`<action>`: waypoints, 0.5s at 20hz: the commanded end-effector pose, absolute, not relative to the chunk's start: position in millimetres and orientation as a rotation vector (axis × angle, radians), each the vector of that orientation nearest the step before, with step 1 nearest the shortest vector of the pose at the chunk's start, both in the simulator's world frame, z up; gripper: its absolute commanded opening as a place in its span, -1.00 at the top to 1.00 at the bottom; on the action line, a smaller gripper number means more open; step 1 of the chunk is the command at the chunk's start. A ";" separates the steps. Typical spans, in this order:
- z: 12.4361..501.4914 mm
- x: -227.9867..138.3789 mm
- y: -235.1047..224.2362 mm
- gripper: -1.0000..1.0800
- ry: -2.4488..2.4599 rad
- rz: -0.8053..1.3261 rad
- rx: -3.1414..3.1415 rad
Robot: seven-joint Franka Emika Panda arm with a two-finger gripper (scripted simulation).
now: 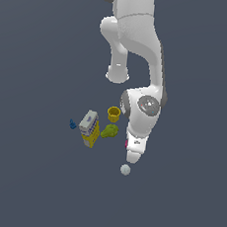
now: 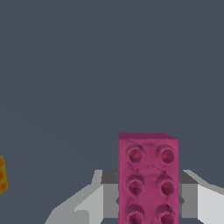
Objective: Pick up a designated object from a clutter of objects.
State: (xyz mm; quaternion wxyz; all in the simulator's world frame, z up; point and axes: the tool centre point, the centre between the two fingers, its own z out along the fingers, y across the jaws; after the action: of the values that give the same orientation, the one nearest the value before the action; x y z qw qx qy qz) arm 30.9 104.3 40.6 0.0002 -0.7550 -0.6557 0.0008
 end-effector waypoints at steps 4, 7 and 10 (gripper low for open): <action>82.9 38.4 94.8 1.00 -2.061 0.001 -2.371; 113.0 43.5 88.1 1.00 -2.061 0.001 -2.370; 147.1 49.4 80.8 1.00 -2.062 0.000 -2.369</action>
State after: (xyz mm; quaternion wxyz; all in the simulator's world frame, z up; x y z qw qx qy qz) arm 46.7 84.5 129.4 0.0005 -0.7545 -0.6563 0.0004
